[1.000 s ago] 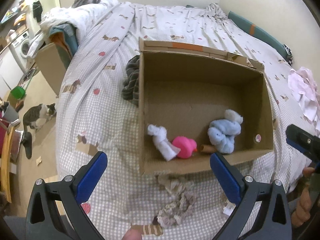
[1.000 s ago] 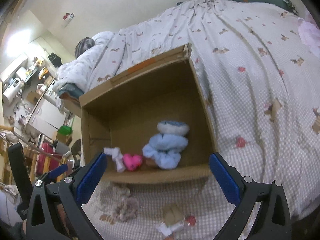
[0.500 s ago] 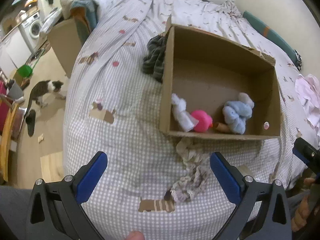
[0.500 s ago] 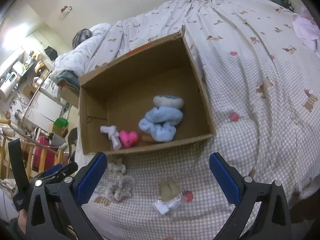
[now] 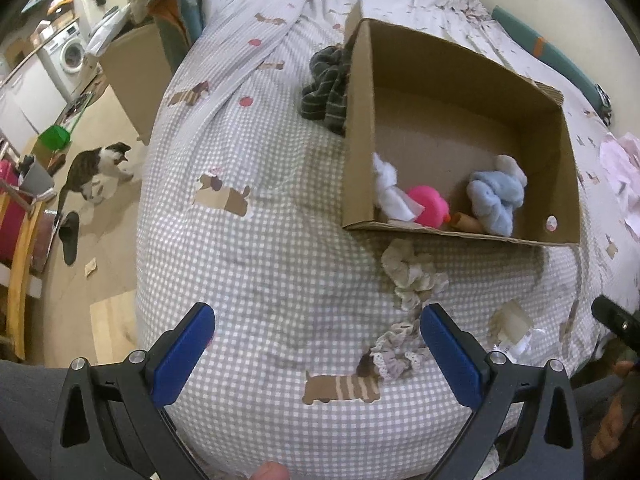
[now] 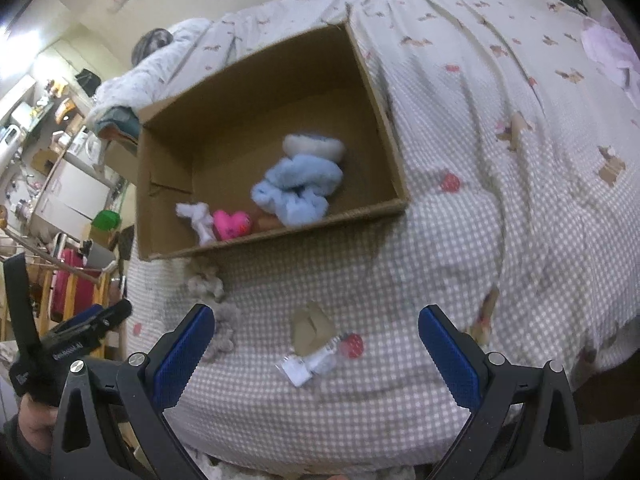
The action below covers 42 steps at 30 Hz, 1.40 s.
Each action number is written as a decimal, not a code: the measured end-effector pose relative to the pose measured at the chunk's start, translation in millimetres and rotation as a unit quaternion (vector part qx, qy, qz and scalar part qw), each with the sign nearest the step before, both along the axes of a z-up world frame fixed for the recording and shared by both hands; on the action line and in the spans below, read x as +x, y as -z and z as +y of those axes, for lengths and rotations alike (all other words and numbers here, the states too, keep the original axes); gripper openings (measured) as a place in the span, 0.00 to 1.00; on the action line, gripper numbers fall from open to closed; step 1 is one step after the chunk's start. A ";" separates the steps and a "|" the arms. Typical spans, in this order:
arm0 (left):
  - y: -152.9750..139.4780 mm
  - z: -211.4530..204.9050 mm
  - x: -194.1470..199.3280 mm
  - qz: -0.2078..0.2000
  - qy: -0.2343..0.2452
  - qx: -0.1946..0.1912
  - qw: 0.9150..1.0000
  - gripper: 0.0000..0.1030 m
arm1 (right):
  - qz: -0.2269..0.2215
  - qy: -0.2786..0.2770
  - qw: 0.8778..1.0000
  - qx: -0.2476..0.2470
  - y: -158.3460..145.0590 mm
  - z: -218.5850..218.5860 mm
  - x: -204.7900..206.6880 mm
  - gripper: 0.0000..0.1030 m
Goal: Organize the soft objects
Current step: 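Withdraw both grippers from the box toward the remaining items, then grasp the lace scrunchie with the left gripper while the right gripper grasps the tan item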
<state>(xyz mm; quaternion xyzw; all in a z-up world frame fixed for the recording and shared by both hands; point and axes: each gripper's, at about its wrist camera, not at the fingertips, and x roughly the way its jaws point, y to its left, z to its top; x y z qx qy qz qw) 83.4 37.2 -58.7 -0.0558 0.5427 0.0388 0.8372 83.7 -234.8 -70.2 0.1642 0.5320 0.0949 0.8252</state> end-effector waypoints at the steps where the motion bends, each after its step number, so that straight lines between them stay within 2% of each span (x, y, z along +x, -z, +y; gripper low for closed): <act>1: 1.3 2.8 0.6 0.002 -0.006 -0.005 1.000 0.99 | 0.007 0.003 1.000 0.001 2.8 -1.5 0.3 1.00; 7: 17.7 12.1 8.0 0.031 -0.028 -0.040 0.998 0.99 | 0.031 0.018 0.999 0.011 13.4 -7.6 4.9 1.00; 14: 42.5 -14.6 16.2 0.073 0.014 -0.079 0.994 0.96 | 0.044 0.015 0.999 0.013 19.0 -6.6 8.9 1.00; 23: 84.5 -82.6 29.5 0.118 0.094 -0.059 0.987 0.95 | 0.055 0.025 0.998 0.015 23.2 -13.2 8.2 1.00; 24: 88.2 -87.8 29.4 0.120 0.103 -0.058 0.986 0.88 | 0.057 0.026 0.998 0.014 24.6 -14.3 7.6 1.00; 25: 93.7 -94.6 28.7 0.126 0.116 -0.048 0.984 0.73 | 0.058 0.028 0.998 0.013 25.3 -16.2 5.8 1.00; 27: 100.9 -104.2 25.8 0.130 0.132 -0.008 0.983 0.59 | 0.061 0.031 0.998 0.012 27.2 -18.8 4.0 1.00; 29: 99.0 -107.7 23.0 0.121 0.140 0.003 0.983 0.46 | 0.064 0.033 0.997 0.011 29.7 -20.5 2.9 1.00; 31: 93.1 -110.0 20.7 0.113 0.148 0.007 0.982 0.16 | 0.070 0.032 0.997 0.014 32.8 -20.4 2.9 1.00; 33: 86.2 -107.5 17.4 0.107 0.153 0.014 0.982 0.13 | 0.075 0.023 0.997 0.016 36.3 -15.8 4.3 1.00; 37: 66.4 -100.1 9.2 0.088 0.149 -0.018 0.985 0.12 | 0.077 -0.027 0.996 -0.019 40.7 6.1 12.1 1.00; 38: 60.8 -95.9 7.5 0.082 0.148 -0.026 0.985 0.12 | 0.077 -0.045 0.996 -0.030 42.2 13.2 13.7 0.97; 39: 53.2 -87.6 4.2 0.074 0.145 -0.039 0.986 0.12 | 0.077 -0.064 0.994 -0.041 44.2 21.0 15.4 0.88; 42: 35.3 -65.3 -3.9 0.057 0.128 -0.066 0.988 0.12 | 0.077 -0.106 0.988 -0.078 51.5 40.7 18.9 0.77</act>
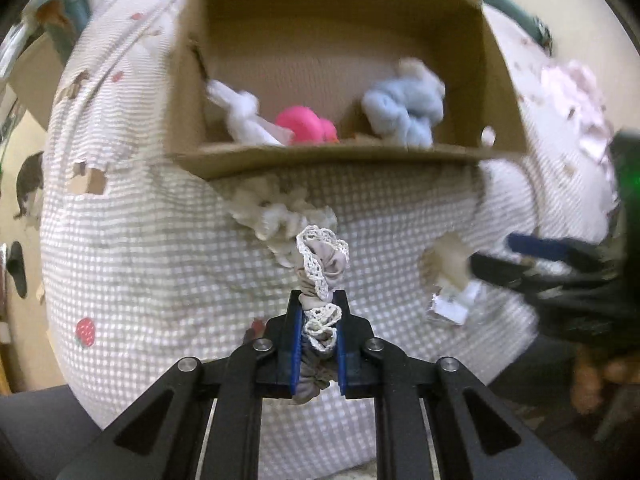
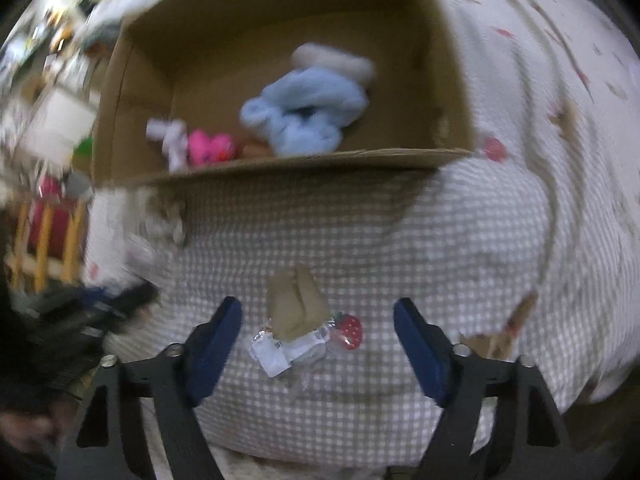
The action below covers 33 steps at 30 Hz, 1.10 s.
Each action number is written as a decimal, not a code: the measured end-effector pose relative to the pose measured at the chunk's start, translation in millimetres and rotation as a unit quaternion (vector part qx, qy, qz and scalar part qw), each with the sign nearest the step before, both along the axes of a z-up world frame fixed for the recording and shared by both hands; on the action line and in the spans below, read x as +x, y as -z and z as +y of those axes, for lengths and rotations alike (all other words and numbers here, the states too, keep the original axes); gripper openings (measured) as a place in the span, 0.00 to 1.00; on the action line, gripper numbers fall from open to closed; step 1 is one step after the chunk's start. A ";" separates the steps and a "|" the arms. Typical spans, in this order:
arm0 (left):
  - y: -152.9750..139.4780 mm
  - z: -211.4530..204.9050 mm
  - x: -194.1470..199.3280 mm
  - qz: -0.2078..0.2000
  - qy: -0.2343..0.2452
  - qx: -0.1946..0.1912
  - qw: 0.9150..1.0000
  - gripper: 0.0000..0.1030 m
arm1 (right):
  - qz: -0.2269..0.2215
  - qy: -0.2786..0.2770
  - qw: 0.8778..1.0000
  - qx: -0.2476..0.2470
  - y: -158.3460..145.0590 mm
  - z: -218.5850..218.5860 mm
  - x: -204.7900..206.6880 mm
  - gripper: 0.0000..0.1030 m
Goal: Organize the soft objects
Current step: 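Grasp the lace scrunchie with the left gripper while the right gripper grasps the tan item, then lift and carry the scrunchie and tan item over the box with both grippers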
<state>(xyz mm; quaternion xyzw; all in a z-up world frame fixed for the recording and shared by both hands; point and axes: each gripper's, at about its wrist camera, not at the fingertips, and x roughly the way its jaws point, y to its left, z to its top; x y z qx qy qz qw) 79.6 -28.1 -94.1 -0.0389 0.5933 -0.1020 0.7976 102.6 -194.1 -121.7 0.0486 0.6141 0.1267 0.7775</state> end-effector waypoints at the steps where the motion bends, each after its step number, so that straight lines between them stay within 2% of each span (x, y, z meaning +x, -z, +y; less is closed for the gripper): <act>1: -3.7 6.6 0.3 -0.002 -0.008 -0.004 1.000 0.12 | -0.001 -0.014 1.000 -0.010 2.4 6.6 0.7 0.75; 4: -8.3 26.7 -1.1 -0.003 -0.039 -0.010 0.999 0.12 | 0.001 -0.045 0.999 -0.030 9.0 22.7 2.3 0.61; 8: -12.8 44.3 -1.4 -0.006 -0.068 -0.015 0.998 0.12 | 0.013 -0.075 0.995 -0.066 22.5 34.8 3.7 0.31; 12: -22.4 45.2 -0.8 -0.015 -0.082 -0.007 0.997 0.12 | -0.015 -0.045 0.998 -0.030 6.8 21.6 6.2 0.17; 17: -19.4 39.3 8.6 -0.018 -0.089 -0.001 0.996 0.12 | -0.043 0.008 0.998 0.042 -15.1 -6.1 5.3 0.17; 22: -19.6 31.2 9.0 -0.024 -0.078 0.003 0.997 0.12 | -0.070 0.037 0.991 0.112 -33.5 -24.5 2.9 0.17; 25: -17.7 31.0 8.0 -0.025 -0.078 0.007 0.997 0.12 | -0.056 0.053 0.983 0.167 -33.2 -38.2 2.9 0.17; 27: -15.4 32.0 8.6 -0.023 -0.082 0.009 0.996 0.12 | -0.021 0.064 0.978 0.195 -25.1 -42.2 9.5 0.18; 29: -13.3 32.7 8.9 -0.021 -0.084 0.010 0.996 0.12 | 0.033 0.071 0.979 0.187 -2.6 -33.7 7.2 0.18; 30: -12.4 32.6 8.9 -0.020 -0.085 0.011 0.996 0.12 | 0.060 0.073 0.981 0.167 9.4 -32.5 6.5 0.18; 31: -11.9 32.2 8.9 -0.020 -0.084 0.013 0.996 0.12 | 0.077 0.074 0.984 0.141 19.6 -31.3 5.8 0.18; 33: -11.8 31.5 8.9 -0.021 -0.084 0.014 0.996 0.12 | 0.084 0.069 0.988 0.107 26.7 -29.4 6.1 0.21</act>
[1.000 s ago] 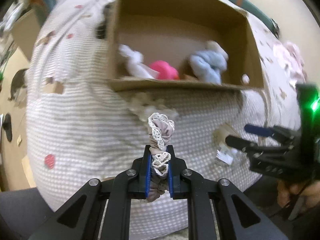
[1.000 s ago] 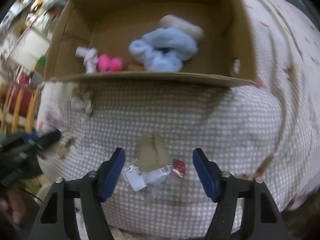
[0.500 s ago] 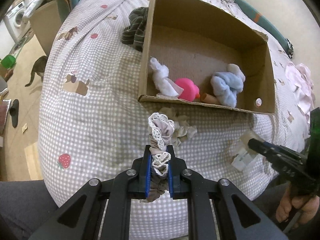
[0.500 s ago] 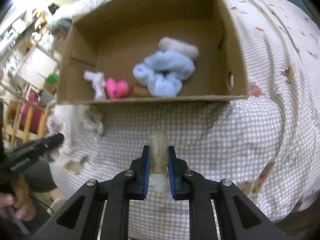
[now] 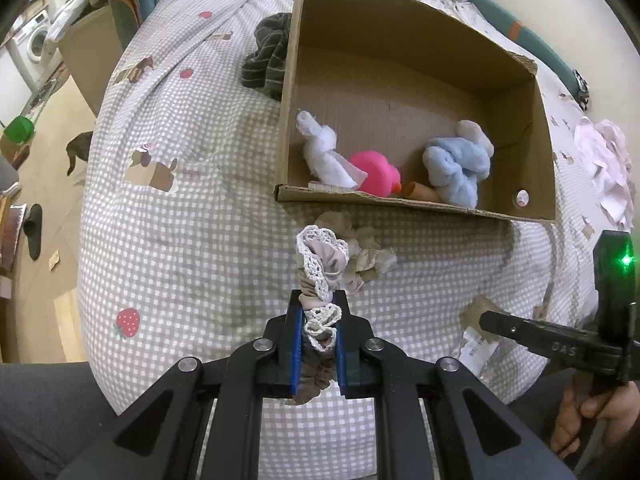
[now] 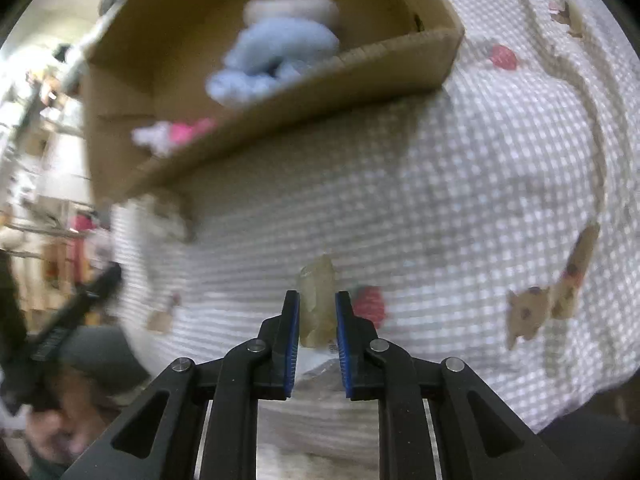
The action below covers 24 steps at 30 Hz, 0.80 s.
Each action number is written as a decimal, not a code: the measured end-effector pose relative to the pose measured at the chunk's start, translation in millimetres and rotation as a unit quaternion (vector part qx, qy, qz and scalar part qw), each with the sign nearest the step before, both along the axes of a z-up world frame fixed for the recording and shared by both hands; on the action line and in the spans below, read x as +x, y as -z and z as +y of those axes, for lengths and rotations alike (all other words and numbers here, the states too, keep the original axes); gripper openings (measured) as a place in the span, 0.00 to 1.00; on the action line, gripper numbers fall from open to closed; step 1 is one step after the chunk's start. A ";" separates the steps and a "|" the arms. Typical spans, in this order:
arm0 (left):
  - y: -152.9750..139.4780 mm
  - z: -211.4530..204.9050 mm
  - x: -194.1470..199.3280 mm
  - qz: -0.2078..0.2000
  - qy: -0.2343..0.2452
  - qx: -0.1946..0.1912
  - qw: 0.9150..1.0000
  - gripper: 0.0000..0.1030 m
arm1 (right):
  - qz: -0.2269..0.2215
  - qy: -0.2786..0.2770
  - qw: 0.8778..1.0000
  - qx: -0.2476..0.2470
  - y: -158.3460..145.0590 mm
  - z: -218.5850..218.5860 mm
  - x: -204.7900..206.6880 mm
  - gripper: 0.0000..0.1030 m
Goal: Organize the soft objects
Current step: 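Lift and carry the scrunchie and tan item over the box with both grippers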
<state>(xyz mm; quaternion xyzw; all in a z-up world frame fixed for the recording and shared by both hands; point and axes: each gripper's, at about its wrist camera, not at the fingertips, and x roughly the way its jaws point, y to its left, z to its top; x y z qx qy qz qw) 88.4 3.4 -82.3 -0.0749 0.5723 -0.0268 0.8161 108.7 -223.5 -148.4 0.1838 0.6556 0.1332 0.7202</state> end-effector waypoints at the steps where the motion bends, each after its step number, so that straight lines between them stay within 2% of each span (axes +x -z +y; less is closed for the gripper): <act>1: -0.2 -0.3 -0.1 -0.001 0.000 0.000 1.000 0.12 | -0.004 -0.002 1.000 -0.004 -1.1 0.8 1.5 0.22; 6: -1.5 -2.1 -2.0 -0.004 0.006 0.001 1.000 0.12 | -0.036 -0.033 0.997 -0.066 -3.9 25.7 9.1 0.31; 9: -0.8 -2.9 -2.8 -0.002 0.007 0.002 1.000 0.12 | -0.065 -0.064 0.990 -0.109 -7.9 42.6 8.8 0.33; 11: -0.8 -2.4 -2.4 -0.001 0.005 0.001 1.000 0.12 | -0.072 -0.075 0.988 -0.119 -6.1 51.0 11.3 0.33; 12: -1.9 -1.3 -2.3 -0.004 0.001 0.003 1.000 0.12 | -0.069 -0.082 0.987 -0.119 -5.2 52.7 11.0 0.32; 13: -3.4 -0.4 -2.2 -0.008 -0.002 0.005 1.000 0.12 | -0.067 -0.090 0.986 -0.124 -2.0 60.1 10.5 0.25; 14: -4.6 0.1 -2.0 -0.011 -0.003 0.006 1.000 0.12 | -0.068 -0.098 0.985 -0.127 -1.5 64.0 10.2 0.11; 15: -5.3 0.1 -1.5 -0.012 -0.003 0.004 1.000 0.12 | -0.075 -0.098 0.984 -0.129 -2.5 68.0 11.5 0.10; 19: -7.1 -0.8 -1.9 -0.015 -0.002 0.003 1.000 0.12 | -0.108 -0.049 0.989 -0.086 -24.0 54.4 10.3 0.08; 21: -9.3 -1.3 -2.4 -0.020 -0.001 0.001 1.000 0.12 | -0.129 -0.008 0.991 -0.041 -38.6 40.4 10.4 0.08; 24: -12.0 -1.8 -2.9 -0.025 -0.002 0.005 1.000 0.12 | -0.144 0.023 0.989 0.004 -51.1 27.7 8.3 0.08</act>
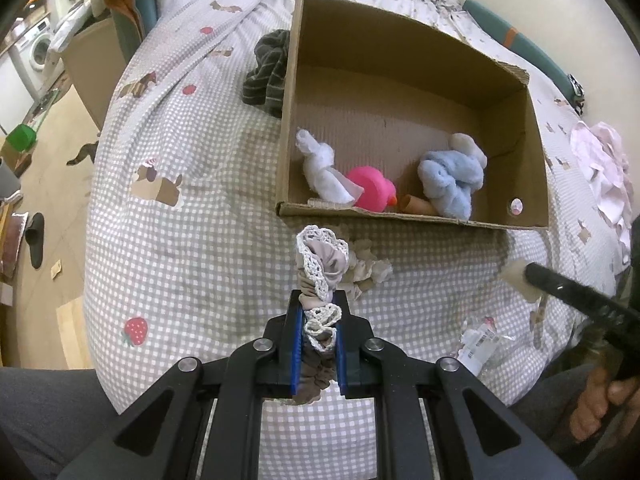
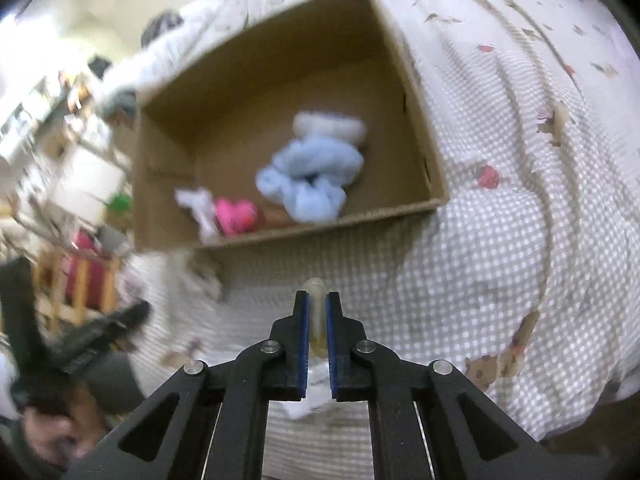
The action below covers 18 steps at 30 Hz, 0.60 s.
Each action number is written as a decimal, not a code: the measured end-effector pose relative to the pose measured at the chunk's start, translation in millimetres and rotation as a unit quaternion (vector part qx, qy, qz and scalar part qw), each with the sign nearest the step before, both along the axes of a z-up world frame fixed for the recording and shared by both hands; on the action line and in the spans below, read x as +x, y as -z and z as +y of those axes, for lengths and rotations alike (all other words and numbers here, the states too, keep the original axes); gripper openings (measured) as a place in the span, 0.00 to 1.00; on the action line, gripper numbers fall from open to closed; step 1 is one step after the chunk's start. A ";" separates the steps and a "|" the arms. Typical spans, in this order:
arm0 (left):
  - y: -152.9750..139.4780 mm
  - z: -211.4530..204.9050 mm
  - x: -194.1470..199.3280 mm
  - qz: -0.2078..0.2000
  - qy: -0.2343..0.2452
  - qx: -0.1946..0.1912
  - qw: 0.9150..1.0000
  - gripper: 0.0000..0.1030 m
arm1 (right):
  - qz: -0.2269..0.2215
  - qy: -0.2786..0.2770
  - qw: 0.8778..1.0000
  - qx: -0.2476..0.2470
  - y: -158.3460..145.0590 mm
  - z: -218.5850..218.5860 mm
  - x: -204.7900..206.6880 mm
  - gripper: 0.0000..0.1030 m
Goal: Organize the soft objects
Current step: 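Lift and carry the scrunchie and tan item over the box with both grippers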
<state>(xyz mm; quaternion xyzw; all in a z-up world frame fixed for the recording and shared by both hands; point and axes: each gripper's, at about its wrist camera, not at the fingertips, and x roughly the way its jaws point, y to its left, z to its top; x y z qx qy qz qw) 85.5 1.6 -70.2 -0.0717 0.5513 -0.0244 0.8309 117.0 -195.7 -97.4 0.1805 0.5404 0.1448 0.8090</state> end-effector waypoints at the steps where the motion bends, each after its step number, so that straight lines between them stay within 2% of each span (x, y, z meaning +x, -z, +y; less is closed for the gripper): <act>1: -0.7 -0.1 0.0 -0.001 0.000 0.001 1.000 0.12 | -0.004 0.003 1.000 0.007 -3.9 -5.7 1.9 0.08; 5: -7.5 0.0 -2.2 -0.009 -0.001 0.002 1.000 0.12 | -0.028 0.000 0.999 0.029 -17.6 -17.4 -1.2 0.08; 8: -24.1 2.2 -5.5 -0.030 -0.007 -0.002 1.000 0.12 | -0.053 0.000 0.997 0.053 -35.7 -15.4 -9.8 0.08; 12: -65.2 2.7 -12.0 -0.104 -0.009 0.007 0.995 0.12 | -0.082 0.002 0.994 0.075 -66.8 -37.2 -16.3 0.09; 15: -91.1 0.0 -8.4 -0.141 -0.005 0.018 0.990 0.12 | -0.099 0.007 0.991 0.088 -86.9 -40.8 -12.5 0.09; 18: -110.1 -4.4 4.2 -0.158 0.013 0.022 0.987 0.12 | -0.113 0.005 0.989 0.093 -101.3 -40.6 -1.0 0.09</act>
